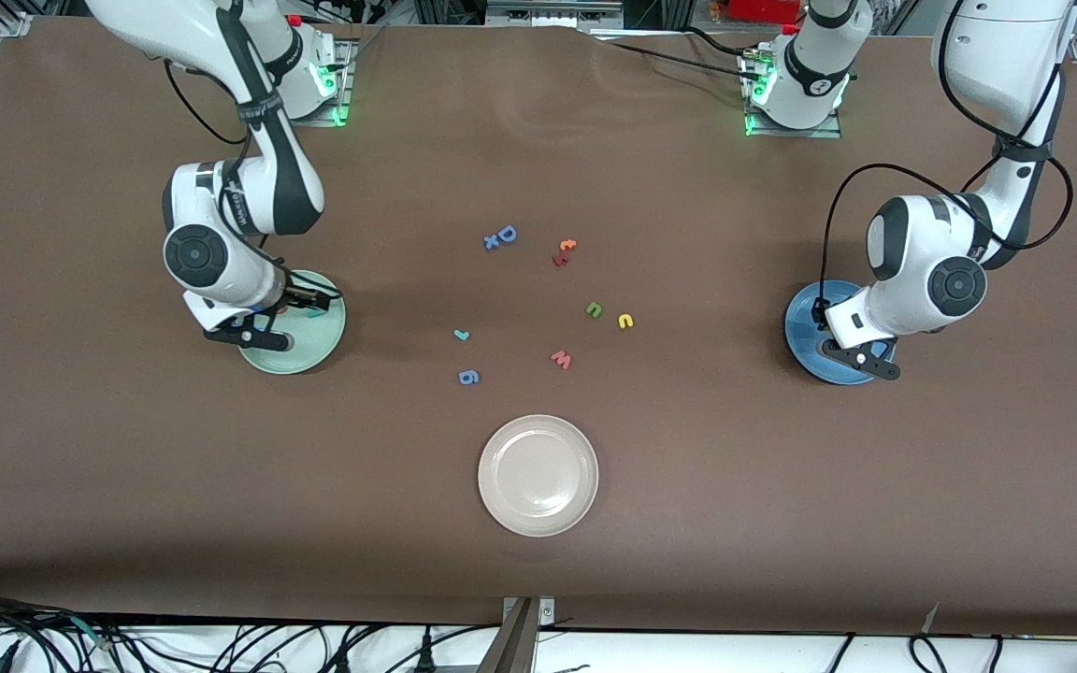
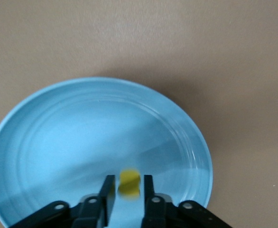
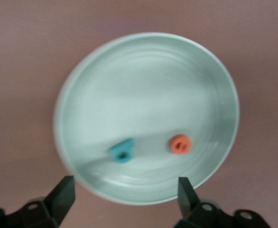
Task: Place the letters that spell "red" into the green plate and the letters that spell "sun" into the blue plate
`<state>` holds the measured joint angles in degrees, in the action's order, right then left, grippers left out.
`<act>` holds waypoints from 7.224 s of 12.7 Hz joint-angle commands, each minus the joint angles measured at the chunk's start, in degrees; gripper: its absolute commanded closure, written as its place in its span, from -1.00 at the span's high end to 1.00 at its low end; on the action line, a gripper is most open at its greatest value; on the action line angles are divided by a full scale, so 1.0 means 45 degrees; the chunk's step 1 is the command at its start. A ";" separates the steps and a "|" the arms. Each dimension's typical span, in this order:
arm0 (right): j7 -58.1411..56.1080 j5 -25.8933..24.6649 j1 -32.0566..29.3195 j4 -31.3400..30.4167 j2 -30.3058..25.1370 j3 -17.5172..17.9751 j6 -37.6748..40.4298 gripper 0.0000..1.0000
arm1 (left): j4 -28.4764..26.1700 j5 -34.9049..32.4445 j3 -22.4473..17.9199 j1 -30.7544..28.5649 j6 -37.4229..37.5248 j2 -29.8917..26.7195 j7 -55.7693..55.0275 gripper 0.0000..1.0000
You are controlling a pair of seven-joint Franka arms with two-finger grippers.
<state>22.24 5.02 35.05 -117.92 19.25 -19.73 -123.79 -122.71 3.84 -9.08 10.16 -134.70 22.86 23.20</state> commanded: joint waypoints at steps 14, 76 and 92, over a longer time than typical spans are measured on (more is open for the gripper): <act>0.7575 0.1638 0.1467 0.4231 0.3903 0.2373 -0.2449 0.68 | 0.1975 -0.0053 0.1353 0.4126 0.0167 0.0055 -0.8090 1.00; -0.3458 0.3395 0.0707 0.1945 0.3398 -0.2861 0.0515 1.00 | 0.3344 -0.0345 0.1470 -0.1359 0.3956 0.0407 -0.1132 -0.45; -0.4162 0.1991 0.0825 0.7939 0.0001 -0.4072 0.9106 1.00 | 0.3539 -0.0307 0.2208 -0.1027 0.3858 0.1054 -0.3098 0.99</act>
<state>4.35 15.89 38.59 -85.73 21.01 -37.08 -87.48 -106.68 3.25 -1.07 4.77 -118.44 28.81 13.32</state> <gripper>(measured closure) 0.000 0.004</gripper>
